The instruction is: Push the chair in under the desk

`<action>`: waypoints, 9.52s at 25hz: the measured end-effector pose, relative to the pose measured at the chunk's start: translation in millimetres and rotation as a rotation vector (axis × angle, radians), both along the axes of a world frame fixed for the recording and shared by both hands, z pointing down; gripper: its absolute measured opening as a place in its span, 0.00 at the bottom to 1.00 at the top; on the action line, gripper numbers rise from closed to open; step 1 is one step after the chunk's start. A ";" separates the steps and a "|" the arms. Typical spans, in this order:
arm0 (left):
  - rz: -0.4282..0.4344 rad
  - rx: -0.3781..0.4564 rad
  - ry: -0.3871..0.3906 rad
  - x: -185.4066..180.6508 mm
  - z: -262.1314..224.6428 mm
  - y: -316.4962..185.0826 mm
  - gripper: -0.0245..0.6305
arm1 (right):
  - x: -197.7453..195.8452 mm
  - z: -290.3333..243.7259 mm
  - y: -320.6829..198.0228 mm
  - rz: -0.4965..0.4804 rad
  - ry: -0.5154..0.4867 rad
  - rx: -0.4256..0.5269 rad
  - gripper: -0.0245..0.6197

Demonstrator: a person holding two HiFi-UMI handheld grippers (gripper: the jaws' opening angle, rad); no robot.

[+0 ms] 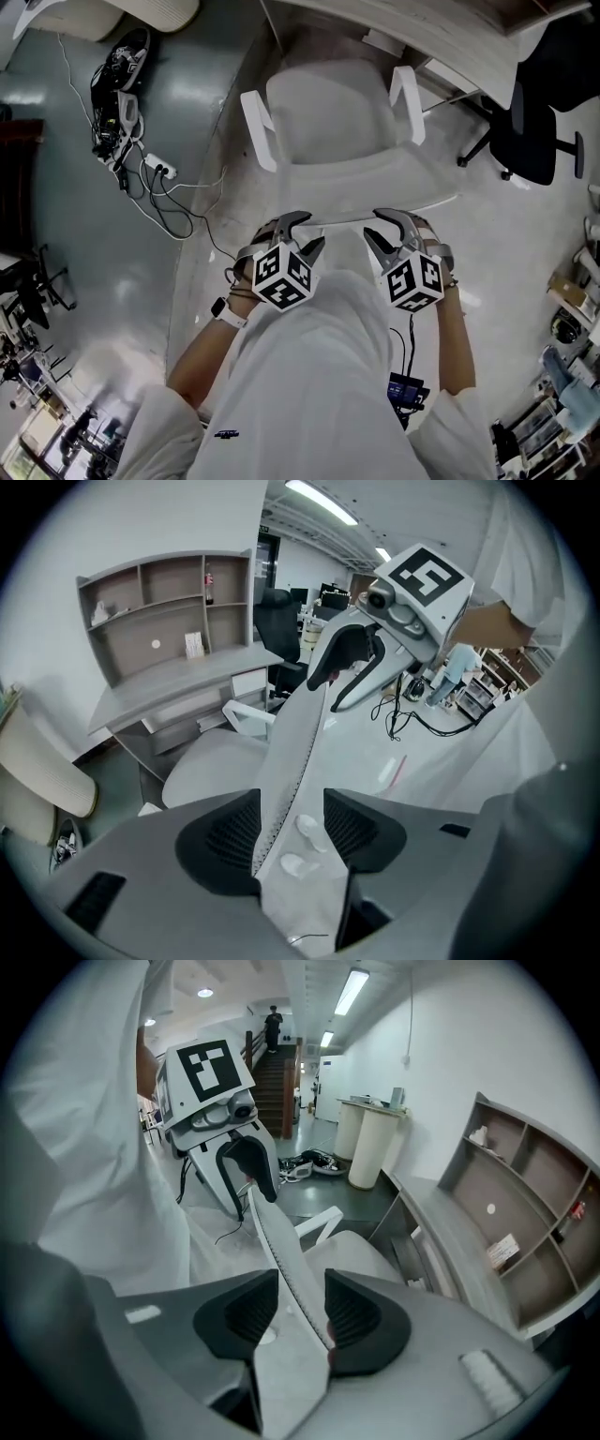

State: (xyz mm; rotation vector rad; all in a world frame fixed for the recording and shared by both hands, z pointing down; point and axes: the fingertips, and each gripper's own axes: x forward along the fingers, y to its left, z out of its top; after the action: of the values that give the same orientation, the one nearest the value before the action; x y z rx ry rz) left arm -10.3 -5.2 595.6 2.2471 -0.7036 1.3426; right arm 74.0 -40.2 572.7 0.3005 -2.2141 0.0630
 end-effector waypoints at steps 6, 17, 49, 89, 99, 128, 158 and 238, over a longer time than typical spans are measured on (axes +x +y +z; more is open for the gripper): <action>0.007 -0.005 -0.067 -1.4 13.7 3.6 0.34 | 9.4 23.2 5.6 -0.068 0.098 0.012 0.28; -0.027 0.040 -0.152 -9.5 26.6 -0.1 0.24 | 9.5 44.8 4.8 -0.128 0.167 0.037 0.23; -0.058 0.071 -0.175 -80.2 29.4 -86.2 0.28 | -56.4 38.8 -64.4 0.156 0.008 -0.019 0.24; 0.050 0.083 -0.149 -90.3 33.5 -168.3 0.33 | -65.8 36.4 -133.9 0.243 -0.039 -0.025 0.24; 0.062 0.090 -0.169 -114.0 34.8 -198.3 0.35 | -89.1 35.4 -155.9 0.268 -0.076 -0.028 0.24; 0.126 0.203 -0.218 -154.1 37.8 -320.1 0.36 | -131.7 30.5 -259.8 0.348 -0.121 -0.005 0.21; 0.133 0.256 -0.300 -155.2 43.8 -444.2 0.39 | -138.5 31.9 -370.4 0.400 -0.109 0.140 0.20; -0.535 0.620 0.362 -61.6 -198.8 -131.6 0.05 | 45.9 -173.7 -95.1 0.714 -0.420 0.325 0.06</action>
State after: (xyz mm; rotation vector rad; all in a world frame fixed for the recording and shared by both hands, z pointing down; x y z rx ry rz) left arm -71.8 -136.8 396.8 2.3772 -1.5940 0.4769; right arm 120.0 -135.3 399.0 1.3529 -2.4077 0.1654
